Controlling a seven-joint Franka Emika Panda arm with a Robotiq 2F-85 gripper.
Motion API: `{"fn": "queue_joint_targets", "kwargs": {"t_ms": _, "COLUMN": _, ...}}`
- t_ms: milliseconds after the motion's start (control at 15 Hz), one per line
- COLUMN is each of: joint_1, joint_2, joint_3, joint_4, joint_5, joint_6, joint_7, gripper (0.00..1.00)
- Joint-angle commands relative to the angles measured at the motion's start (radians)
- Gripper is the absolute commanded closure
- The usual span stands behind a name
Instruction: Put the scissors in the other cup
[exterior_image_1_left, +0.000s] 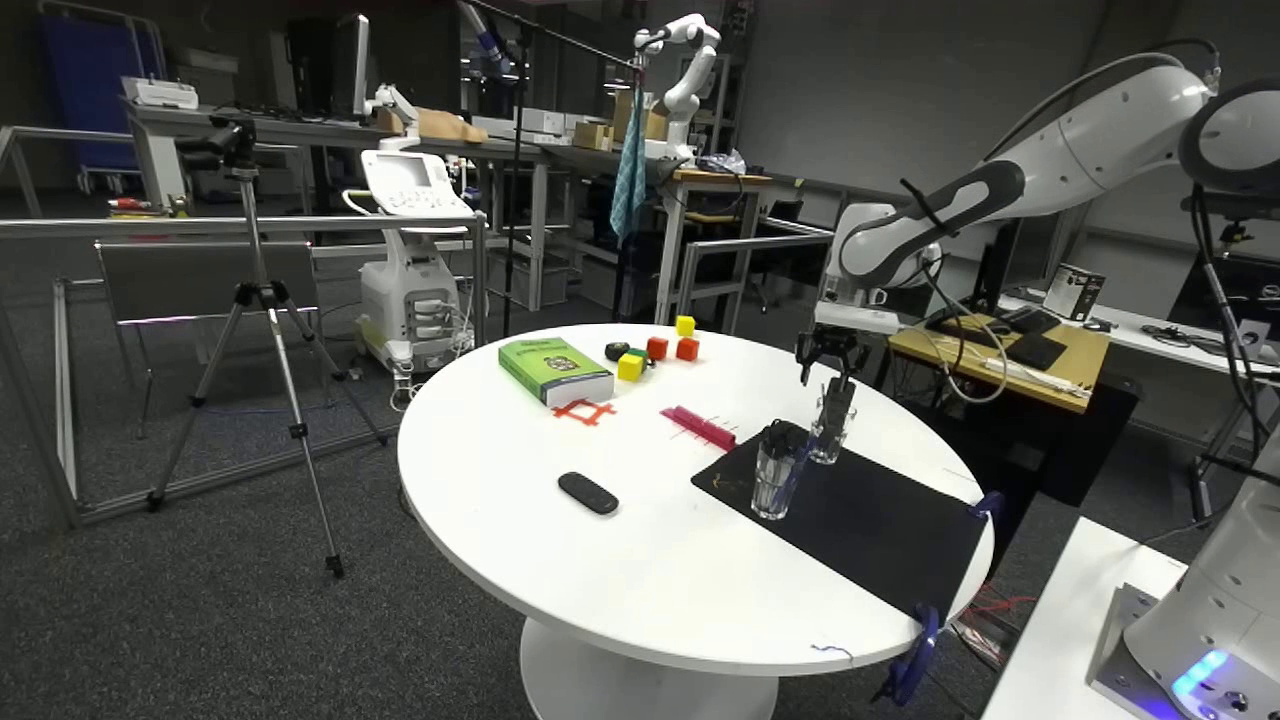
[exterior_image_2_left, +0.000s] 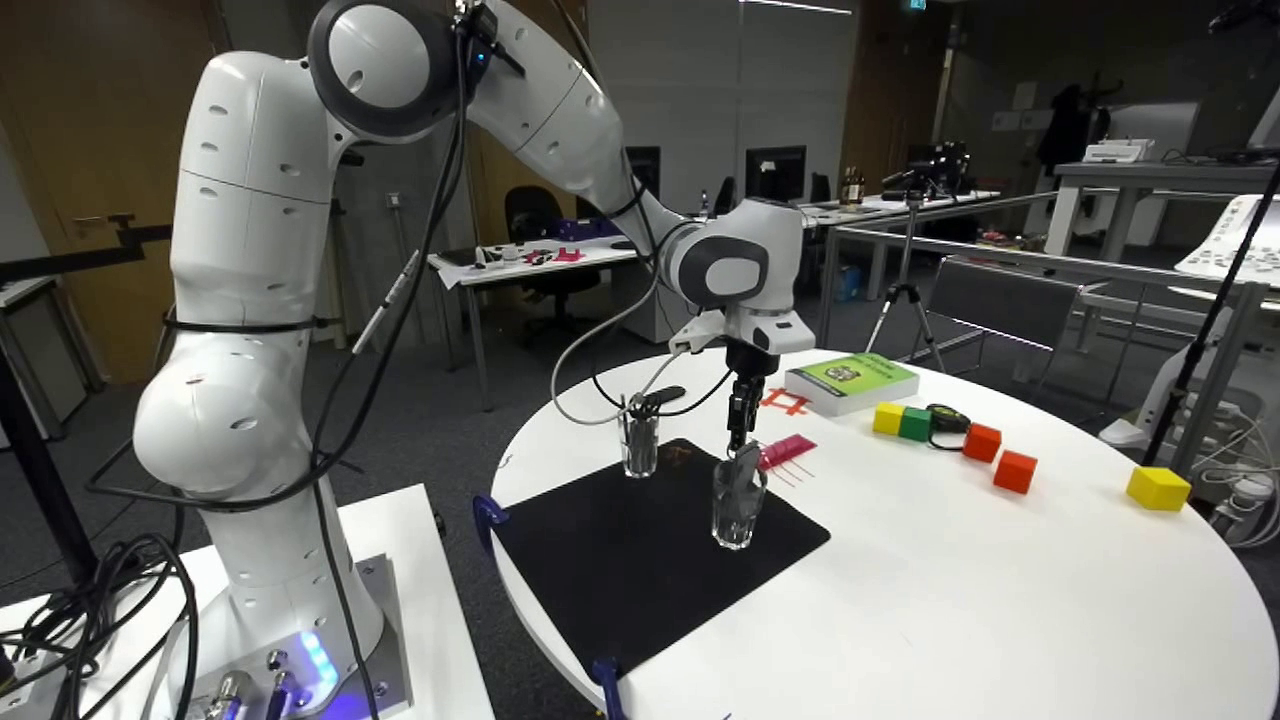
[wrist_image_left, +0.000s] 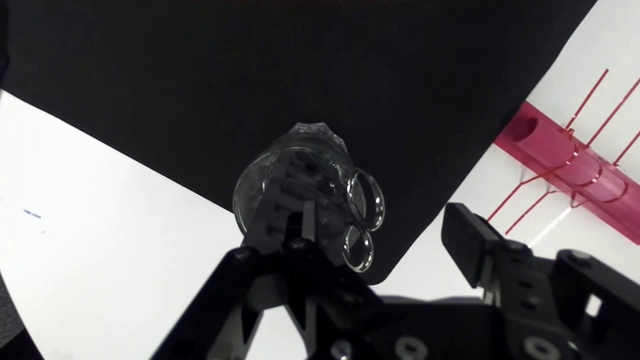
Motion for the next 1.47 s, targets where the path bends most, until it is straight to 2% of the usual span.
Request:
{"fn": "queue_joint_targets", "kwargs": {"t_ms": 0, "joint_1": 0.002, "joint_2": 0.012, "joint_3": 0.002, "joint_4": 0.036, "joint_5": 0.03, "joint_6": -0.03, "joint_7": -0.007, "gripper": 0.63}}
{"fn": "queue_joint_targets", "kwargs": {"t_ms": 333, "joint_1": -0.001, "joint_2": 0.012, "joint_3": 0.003, "joint_4": 0.04, "joint_5": 0.047, "joint_6": -0.038, "joint_7": -0.013, "gripper": 1.0}}
{"fn": "queue_joint_targets", "kwargs": {"t_ms": 1400, "joint_1": 0.0, "joint_2": -0.025, "joint_3": -0.003, "joint_4": 0.054, "joint_5": 0.027, "joint_6": -0.15, "joint_7": -0.018, "gripper": 0.99}}
